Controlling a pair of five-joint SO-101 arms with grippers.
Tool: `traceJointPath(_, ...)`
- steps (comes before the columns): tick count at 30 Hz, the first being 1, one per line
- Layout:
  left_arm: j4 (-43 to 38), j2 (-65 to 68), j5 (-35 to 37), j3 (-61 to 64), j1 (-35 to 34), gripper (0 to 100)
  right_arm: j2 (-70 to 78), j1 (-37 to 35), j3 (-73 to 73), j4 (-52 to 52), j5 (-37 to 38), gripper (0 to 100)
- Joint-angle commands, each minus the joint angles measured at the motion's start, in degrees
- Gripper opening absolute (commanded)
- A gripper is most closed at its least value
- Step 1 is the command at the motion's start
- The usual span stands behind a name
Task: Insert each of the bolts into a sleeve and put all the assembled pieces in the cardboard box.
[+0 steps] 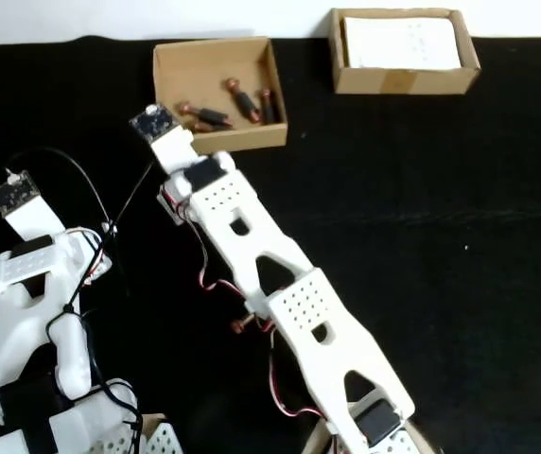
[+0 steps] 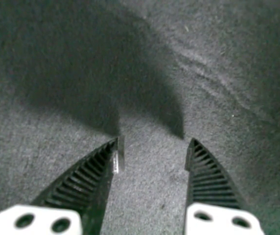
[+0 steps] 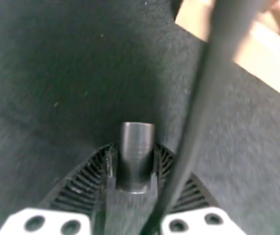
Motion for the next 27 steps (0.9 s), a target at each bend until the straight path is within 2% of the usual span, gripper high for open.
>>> traceJointPath(1,0.1,0.0,0.4,-2.6,0.3,21,-2.2,1.6,-9.7,8.6,-0.2,0.6)
traceJointPath(6,0.1,0.0,0.4,-2.6,0.3,21,-2.2,5.2,-17.5,20.7,-0.2,0.6)
traceJointPath(16,0.2,0.0,0.4,-2.6,0.3,21,-6.3,15.9,-17.6,20.6,-0.3,0.6)
traceJointPath(20,0.2,0.0,0.3,-2.6,0.3,21,-11.6,20.6,-8.0,20.6,0.2,0.6)
traceJointPath(27,0.3,0.0,0.1,-2.6,0.7,21,-28.4,28.4,22.6,20.5,0.2,0.6)
